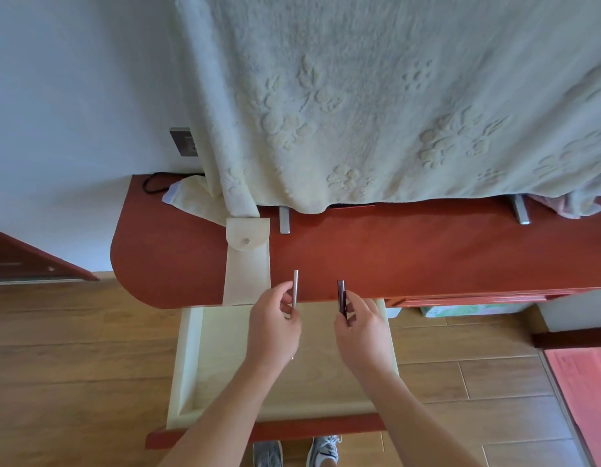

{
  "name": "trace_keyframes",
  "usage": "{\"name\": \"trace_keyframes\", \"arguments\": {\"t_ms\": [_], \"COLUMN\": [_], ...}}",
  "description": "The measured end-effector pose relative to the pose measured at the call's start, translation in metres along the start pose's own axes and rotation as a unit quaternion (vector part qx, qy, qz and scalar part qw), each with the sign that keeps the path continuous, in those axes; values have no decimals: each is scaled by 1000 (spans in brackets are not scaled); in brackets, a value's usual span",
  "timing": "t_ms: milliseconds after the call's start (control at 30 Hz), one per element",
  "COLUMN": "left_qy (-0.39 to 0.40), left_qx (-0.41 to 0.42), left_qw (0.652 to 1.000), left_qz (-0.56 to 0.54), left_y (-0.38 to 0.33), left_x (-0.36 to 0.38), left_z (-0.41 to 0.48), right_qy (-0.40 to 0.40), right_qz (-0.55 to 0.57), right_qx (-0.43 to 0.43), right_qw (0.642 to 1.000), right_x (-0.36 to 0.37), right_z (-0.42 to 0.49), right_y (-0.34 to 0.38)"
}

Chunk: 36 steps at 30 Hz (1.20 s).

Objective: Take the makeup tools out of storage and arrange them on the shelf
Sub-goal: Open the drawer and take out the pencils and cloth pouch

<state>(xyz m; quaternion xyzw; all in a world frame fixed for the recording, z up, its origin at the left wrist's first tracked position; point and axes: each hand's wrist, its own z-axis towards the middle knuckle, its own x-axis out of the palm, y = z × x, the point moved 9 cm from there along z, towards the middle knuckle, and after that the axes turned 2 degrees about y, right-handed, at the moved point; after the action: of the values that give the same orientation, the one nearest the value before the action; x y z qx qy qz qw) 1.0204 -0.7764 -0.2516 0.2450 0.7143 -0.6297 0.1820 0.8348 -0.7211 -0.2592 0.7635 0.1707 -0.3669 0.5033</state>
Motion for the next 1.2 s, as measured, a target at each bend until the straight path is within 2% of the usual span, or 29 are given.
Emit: {"name": "trace_keyframes", "arguments": {"t_ms": [567,833,1200], "left_qy": [11,22,17], "left_qx": [-42,-79,-58], "left_qw": [998,994,992], "left_qz": [52,78,113], "left_y": [-20,-12,-15], "left_x": [40,52,54], "left_z": [100,116,121], "right_qy": [23,47,45], "right_qz": [-23,-46,-51], "right_qx": [-23,-11,-11], "right_qw": [999,998,998], "right_x": [-6,4,4], "right_z": [102,124,129], "right_y": [20,18,21]}}
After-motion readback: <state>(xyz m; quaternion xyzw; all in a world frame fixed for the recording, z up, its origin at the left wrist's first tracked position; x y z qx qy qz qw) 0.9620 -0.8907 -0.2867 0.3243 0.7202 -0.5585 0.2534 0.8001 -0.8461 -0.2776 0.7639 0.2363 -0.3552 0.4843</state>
